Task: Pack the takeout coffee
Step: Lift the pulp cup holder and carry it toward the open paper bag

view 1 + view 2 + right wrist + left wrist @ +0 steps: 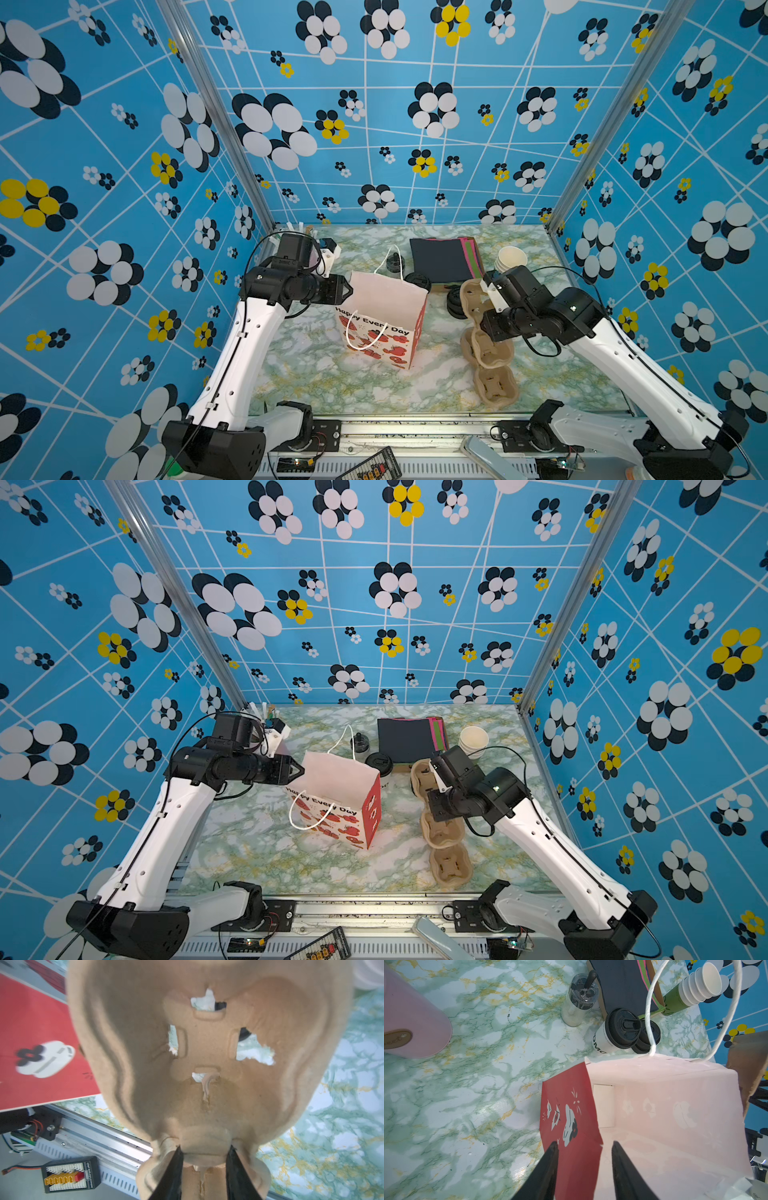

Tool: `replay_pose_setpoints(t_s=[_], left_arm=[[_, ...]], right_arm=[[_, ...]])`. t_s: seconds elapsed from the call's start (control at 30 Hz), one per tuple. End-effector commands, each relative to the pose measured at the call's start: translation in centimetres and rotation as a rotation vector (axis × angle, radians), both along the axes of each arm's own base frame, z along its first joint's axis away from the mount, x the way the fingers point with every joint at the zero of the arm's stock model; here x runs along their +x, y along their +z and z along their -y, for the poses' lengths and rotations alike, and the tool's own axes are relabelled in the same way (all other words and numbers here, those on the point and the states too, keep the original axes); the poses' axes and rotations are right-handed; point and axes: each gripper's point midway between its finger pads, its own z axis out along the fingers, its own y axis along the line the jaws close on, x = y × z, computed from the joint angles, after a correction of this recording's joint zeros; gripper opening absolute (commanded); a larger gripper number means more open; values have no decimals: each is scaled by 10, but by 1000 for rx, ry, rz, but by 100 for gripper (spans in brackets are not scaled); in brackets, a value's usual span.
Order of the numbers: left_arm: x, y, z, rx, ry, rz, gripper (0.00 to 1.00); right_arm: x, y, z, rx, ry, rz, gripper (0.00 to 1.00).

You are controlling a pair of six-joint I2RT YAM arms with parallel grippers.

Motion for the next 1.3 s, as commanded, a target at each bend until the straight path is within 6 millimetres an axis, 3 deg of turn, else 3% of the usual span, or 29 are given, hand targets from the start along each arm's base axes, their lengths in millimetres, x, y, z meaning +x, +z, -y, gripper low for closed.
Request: replay_pose_setpoints(t_s=[0.0, 0.4, 0.73, 0.9, 1.07, 1.27], left_arm=[[1, -5, -3, 9, 2, 3, 37], [12, -9, -16, 92, 35, 25, 20], [16, -3, -20, 101, 51, 59, 15], [18, -2, -19, 89, 51, 65, 11], [17, -2, -21, 82, 58, 71, 4], [17, 1, -22, 63, 65, 91, 2]], right_arm=[[1, 30, -15, 47, 111, 66, 30], [33, 119, -91, 162, 379, 266, 29], [47, 161, -169, 245, 583, 387, 29], [50, 165, -201, 290, 657, 401, 28], [48, 154, -225, 294, 707, 375, 27], [44, 135, -245, 270, 745, 349, 27]])
